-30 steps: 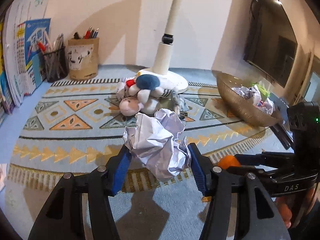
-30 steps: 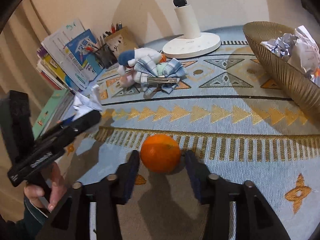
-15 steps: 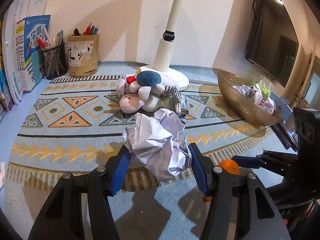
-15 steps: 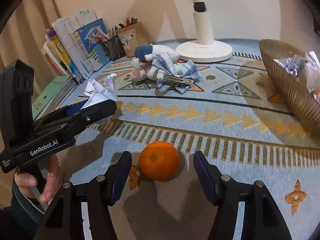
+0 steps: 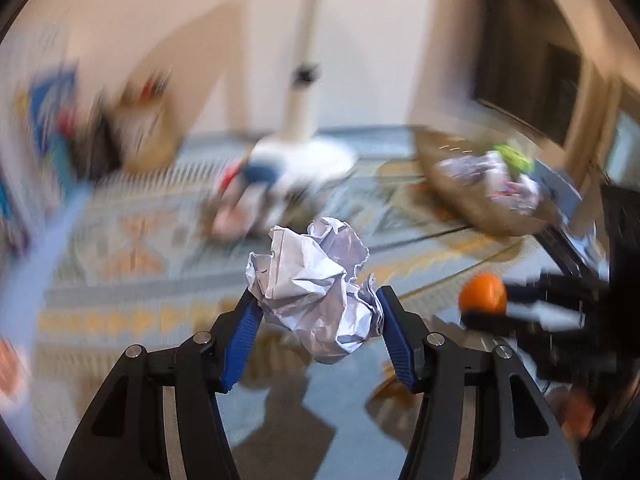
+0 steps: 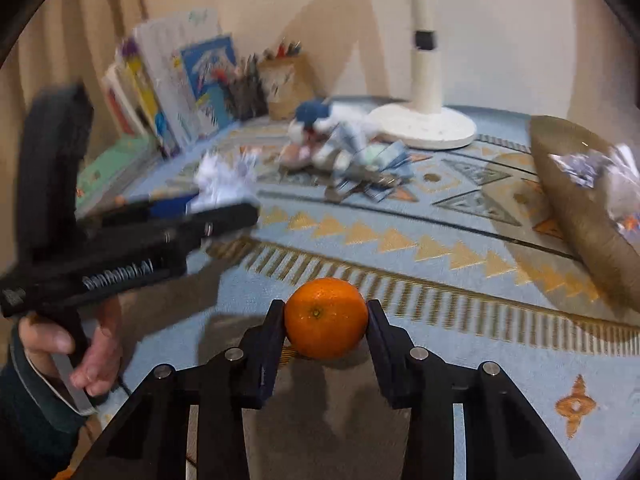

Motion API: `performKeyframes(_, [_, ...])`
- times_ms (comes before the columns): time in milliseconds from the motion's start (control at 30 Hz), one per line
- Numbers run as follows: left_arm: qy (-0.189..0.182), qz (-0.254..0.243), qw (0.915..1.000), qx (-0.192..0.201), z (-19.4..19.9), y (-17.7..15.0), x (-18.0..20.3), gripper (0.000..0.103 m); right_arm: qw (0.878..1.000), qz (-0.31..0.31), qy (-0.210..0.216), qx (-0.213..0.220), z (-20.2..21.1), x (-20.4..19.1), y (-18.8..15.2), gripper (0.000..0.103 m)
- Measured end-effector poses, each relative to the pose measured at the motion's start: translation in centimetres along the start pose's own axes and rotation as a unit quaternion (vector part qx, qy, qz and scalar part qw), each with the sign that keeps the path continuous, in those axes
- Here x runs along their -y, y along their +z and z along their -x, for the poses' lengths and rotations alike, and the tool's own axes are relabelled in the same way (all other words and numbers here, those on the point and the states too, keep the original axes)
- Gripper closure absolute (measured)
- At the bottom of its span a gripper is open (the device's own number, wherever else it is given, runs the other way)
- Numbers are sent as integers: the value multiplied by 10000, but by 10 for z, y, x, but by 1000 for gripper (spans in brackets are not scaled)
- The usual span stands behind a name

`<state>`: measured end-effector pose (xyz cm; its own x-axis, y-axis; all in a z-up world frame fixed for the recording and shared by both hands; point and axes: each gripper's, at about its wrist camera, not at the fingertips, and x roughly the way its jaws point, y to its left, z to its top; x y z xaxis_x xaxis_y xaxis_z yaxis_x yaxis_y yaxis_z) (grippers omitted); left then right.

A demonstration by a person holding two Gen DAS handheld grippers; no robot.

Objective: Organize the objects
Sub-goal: 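Carry the paper ball and orange over the amber bowl, then open both tools to drop the paper ball and orange into the bowl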

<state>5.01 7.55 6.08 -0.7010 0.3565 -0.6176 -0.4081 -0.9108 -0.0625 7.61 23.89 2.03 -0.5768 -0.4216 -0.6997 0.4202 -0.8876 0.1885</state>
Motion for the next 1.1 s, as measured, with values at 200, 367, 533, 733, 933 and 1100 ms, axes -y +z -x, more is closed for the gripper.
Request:
performKeyframes(200, [-817, -540, 9947, 301, -8, 80, 82, 47, 9898, -597, -847, 973, 92, 69, 31, 64])
performKeyframes(367, [-1249, -381, 9914, 25, -70, 125, 131, 47, 9582, -1305, -1893, 1703, 161, 133, 56, 64])
performKeyframes(533, [-1046, -615, 9924, -201, -134, 130, 172, 47, 9457, -1938, -1829, 1861, 170, 189, 74, 64])
performKeyframes(733, [-971, -714, 9920, -368, -188, 154, 172, 20, 9500, -1941, -1808, 1649, 123, 217, 104, 64])
performKeyframes(933, [-1333, -662, 9876, -503, -186, 163, 154, 17, 9502, -2100, -1744, 1503, 97, 245, 116, 59])
performKeyframes(1100, [-1876, -489, 9797, -511, -160, 163, 137, 17, 9436, -2153, -1856, 1696, 114, 240, 107, 41])
